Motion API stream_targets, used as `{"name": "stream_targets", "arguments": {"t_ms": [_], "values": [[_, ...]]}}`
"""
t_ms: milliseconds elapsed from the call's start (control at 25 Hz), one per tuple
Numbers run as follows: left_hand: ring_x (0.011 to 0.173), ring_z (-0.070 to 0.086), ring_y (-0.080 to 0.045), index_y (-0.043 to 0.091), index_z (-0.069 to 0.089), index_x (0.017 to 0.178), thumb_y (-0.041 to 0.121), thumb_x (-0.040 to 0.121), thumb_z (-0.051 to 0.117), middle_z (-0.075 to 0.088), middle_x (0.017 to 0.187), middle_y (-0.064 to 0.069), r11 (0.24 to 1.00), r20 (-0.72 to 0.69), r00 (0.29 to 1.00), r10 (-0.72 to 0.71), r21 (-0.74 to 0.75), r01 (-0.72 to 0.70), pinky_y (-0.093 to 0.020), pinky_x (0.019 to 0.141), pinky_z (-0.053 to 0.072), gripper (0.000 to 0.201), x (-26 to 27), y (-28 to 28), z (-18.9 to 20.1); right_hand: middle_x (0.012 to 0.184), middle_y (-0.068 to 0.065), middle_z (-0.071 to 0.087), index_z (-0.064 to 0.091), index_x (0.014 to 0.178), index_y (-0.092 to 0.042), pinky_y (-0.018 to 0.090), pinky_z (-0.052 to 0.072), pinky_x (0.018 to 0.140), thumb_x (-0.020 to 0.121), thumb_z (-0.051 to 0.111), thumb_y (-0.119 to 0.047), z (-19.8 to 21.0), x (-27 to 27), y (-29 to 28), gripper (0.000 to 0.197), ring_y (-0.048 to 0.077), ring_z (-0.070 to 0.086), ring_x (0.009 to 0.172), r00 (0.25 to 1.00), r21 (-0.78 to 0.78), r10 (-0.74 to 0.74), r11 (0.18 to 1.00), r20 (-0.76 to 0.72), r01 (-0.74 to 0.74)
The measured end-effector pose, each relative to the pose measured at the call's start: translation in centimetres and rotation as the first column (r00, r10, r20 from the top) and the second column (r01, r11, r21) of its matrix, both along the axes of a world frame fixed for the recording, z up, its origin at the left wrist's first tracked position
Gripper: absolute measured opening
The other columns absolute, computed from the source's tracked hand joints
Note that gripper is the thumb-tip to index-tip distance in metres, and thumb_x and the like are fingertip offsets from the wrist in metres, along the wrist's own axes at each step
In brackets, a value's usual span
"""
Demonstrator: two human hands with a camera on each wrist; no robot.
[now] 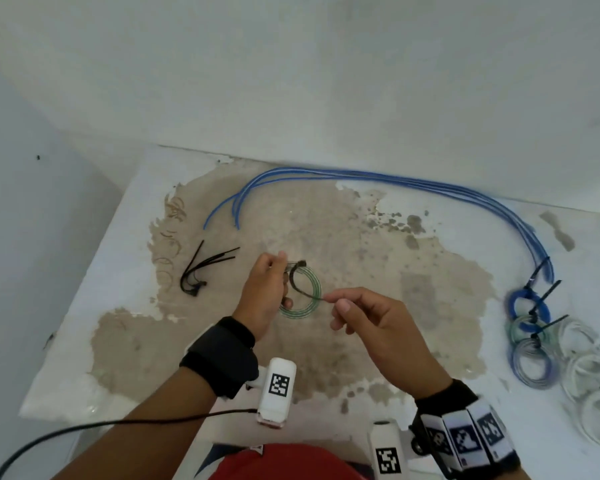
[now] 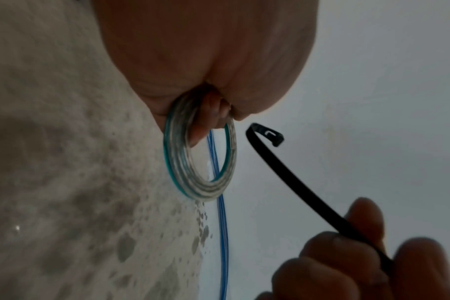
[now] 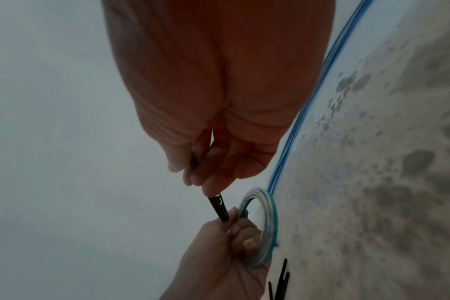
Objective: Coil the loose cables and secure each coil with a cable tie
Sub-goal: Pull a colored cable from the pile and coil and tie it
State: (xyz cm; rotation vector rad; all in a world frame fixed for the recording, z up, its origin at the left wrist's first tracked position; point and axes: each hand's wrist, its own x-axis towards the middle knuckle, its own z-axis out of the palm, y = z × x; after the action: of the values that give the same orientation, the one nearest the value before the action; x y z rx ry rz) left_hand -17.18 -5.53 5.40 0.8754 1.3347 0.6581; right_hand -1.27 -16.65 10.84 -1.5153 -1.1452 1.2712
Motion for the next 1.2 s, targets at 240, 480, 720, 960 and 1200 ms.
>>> {"name": "stream_targets", "arguments": {"t_ms": [240, 480, 720, 960, 1200], "values": [[0.068, 0.047, -0.016, 0.014, 0.049, 0.085, 0.033, 0.104, 0.047, 0.05, 0.075, 0.0, 0.985, -0.184, 0.982, 0.028, 0.175, 0.005, -0.035, 0.066, 0.042, 0.026, 8.1, -4.1, 1.5, 0.08, -0.005, 0.073, 0.078, 0.101, -0.03, 0.021, 0.051, 0.072, 0.092, 0.057, -0.049, -0.5, 7.6, -3.6, 0.03, 0.01, 0.07, 0.078, 0.995, 0.036, 0.03, 0.999, 0.097, -0.033], [0.062, 0.051, -0.004, 0.01, 0.048, 0.09, 0.026, 0.106, 0.045, 0.053, 0.074, 0.004, 0.933, -0.336, 0.942, 0.008, 0.342, 0.115, -0.011, 0.054, 0.039, 0.023, 12.1, -6.9, 3.1, 0.075, -0.007, 0.072, 0.076, 0.092, -0.03, 0.021, 0.053, 0.072, 0.1, 0.057, -0.039, -0.4, 11.9, -4.5, 0.021, 0.007, 0.067, 0.074, 0.984, 0.04, 0.031, 0.998, 0.178, -0.038], [0.061, 0.05, -0.006, 0.008, 0.051, 0.094, 0.029, 0.106, 0.045, 0.055, 0.076, 0.001, 0.94, -0.299, 0.952, -0.062, 0.303, 0.156, -0.021, 0.059, 0.041, 0.025, 13.7, -7.9, 3.2, 0.076, -0.007, 0.072, 0.075, 0.092, -0.033, 0.023, 0.051, 0.069, 0.101, 0.058, -0.035, -0.3, 13.1, -4.8, 0.019, 0.012, 0.067, 0.072, 0.979, 0.061, -0.004, 0.998, 0.204, -0.008], [0.048, 0.047, -0.002, 0.016, 0.053, 0.106, 0.028, 0.105, 0.044, 0.055, 0.073, 0.008, 0.985, -0.166, 0.985, -0.041, 0.159, 0.068, -0.024, 0.052, 0.039, 0.015, 14.0, -8.7, 3.5, 0.077, -0.015, 0.068, 0.074, 0.095, -0.034, 0.012, 0.043, 0.062, 0.098, 0.06, -0.035, 0.2, 12.6, -5.3, 0.015, 0.007, 0.061, 0.069, 0.968, 0.23, -0.154, 0.967, 0.198, 0.106], [0.054, 0.038, -0.011, 0.017, 0.067, 0.1, 0.028, 0.104, 0.044, 0.046, 0.07, 0.003, 0.991, -0.134, 0.984, -0.12, 0.034, 0.126, -0.028, 0.05, 0.035, 0.026, 13.7, -8.9, 3.5, 0.08, -0.019, 0.068, 0.07, 0.096, -0.039, 0.01, 0.043, 0.064, 0.096, 0.058, -0.041, 1.0, 12.4, -5.6, 0.012, 0.01, 0.064, 0.076, 0.949, 0.342, -0.206, 0.933, 0.239, 0.117]]}}
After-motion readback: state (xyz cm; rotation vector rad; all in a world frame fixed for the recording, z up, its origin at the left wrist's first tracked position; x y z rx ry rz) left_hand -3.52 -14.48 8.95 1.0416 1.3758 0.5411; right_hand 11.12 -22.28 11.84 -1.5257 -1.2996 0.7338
